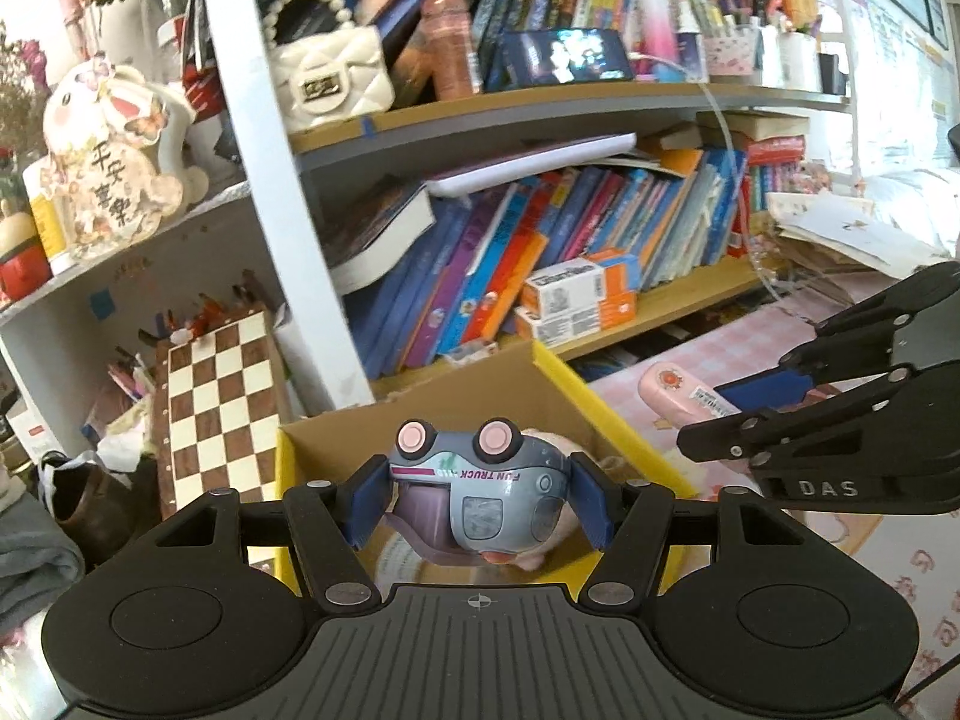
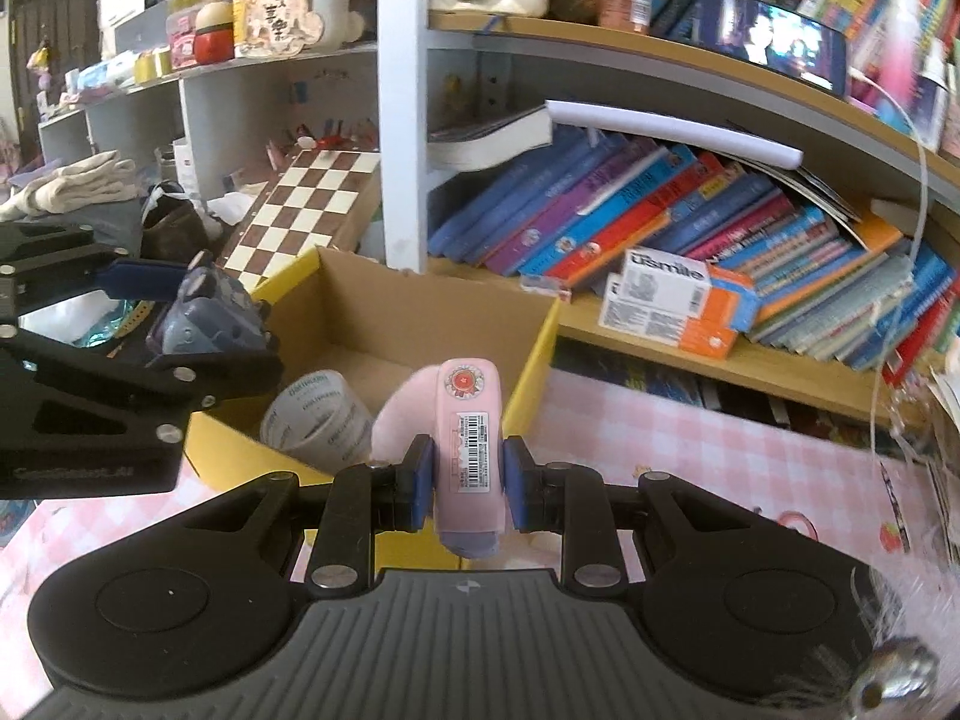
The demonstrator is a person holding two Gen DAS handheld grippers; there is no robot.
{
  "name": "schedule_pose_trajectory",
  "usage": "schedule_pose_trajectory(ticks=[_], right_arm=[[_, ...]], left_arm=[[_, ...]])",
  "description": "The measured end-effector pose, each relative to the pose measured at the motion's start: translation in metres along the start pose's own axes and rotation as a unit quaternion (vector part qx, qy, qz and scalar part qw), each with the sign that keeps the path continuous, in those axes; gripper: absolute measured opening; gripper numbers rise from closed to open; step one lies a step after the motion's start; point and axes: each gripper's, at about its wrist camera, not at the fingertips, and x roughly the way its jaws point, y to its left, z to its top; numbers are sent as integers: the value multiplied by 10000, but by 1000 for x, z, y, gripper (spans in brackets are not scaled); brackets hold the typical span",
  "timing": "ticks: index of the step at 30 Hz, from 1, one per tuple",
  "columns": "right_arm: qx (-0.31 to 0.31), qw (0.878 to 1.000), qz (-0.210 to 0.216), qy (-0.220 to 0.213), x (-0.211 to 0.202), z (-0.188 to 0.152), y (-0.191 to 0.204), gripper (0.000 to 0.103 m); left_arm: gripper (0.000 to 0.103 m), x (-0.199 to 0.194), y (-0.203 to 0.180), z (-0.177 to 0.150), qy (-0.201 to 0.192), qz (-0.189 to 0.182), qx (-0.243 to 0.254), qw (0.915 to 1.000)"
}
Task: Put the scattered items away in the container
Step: 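Lift the truck with the left tool while the right tool carries the highlighter toward the box, then lower the grey truck into the yellow box and open the left tool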
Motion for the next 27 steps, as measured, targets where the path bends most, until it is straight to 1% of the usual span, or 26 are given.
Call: schedule_pose_trajectory(ticks=[9,18,27], right_arm=[[-234,9995,147,152,41,20,6,23],[-488,9979,328,257,81,39,11,23],[-693,9952,548,422,118,57,14,23]], left_arm=[[63,42,25,-4,242,22,-69,9997],[63,83,49,-7,563,28,86,9984],[63,109,65,-14,896,-142,116,9958]])
